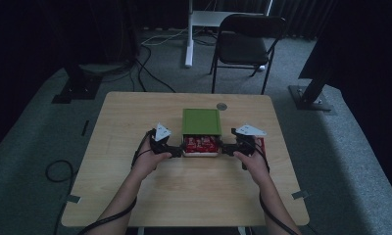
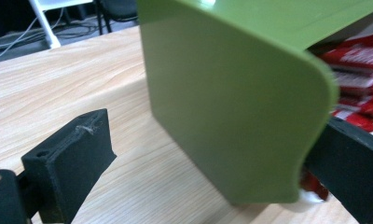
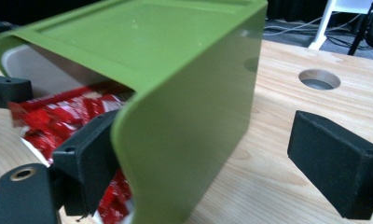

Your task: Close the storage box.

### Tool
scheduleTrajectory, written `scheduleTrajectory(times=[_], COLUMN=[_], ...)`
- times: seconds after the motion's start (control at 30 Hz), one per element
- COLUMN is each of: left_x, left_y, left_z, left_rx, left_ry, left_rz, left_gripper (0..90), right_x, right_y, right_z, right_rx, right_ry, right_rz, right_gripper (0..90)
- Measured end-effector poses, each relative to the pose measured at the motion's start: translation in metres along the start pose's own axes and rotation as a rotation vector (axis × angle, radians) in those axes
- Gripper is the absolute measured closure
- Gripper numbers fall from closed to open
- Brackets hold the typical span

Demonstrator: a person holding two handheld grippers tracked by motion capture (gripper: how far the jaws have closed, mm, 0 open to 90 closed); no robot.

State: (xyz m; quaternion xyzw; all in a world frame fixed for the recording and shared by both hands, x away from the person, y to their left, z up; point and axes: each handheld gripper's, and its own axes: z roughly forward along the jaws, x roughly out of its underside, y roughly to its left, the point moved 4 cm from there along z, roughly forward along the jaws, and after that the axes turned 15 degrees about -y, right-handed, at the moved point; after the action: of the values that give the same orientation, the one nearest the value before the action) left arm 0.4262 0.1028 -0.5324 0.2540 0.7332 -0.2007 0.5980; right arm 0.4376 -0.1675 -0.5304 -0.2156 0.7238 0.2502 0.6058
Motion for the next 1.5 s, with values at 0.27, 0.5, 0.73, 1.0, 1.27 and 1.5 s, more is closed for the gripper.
scheduleTrajectory(times=[0.27,0.5,0.73,1.0,1.27,1.5], left_x=[-0.007,-0.006,0.003,0.007,0.016,0.028], left_y=[-0.005,-0.003,0.0,0.003,0.007,0.013], left_z=[-0.01,-0.02,-0.026,-0.033,-0.045,-0.055], left_rx=[0.022,0.013,0.002,-0.009,-0.027,-0.057], left_ry=[-0.029,-0.02,-0.005,0.007,0.023,0.041], left_rz=[0.002,0.006,-0.004,-0.008,-0.019,-0.038], left_gripper=[3.4,3.4,3.4,3.4,3.4,3.4], right_x=[-0.01,-0.008,-0.004,0.001,0.009,0.019], right_y=[0.006,0.003,-0.001,-0.004,-0.006,-0.007], right_z=[-0.008,-0.015,-0.02,-0.026,-0.033,-0.042], right_rx=[-0.006,0.007,0.019,0.025,0.034,0.039], right_ry=[-0.018,-0.015,-0.01,-0.001,0.016,0.035], right_rz=[-0.007,-0.002,0.003,0.008,0.006,0.008], right_gripper=[10.8,10.8,10.8,10.8,10.8,10.8])
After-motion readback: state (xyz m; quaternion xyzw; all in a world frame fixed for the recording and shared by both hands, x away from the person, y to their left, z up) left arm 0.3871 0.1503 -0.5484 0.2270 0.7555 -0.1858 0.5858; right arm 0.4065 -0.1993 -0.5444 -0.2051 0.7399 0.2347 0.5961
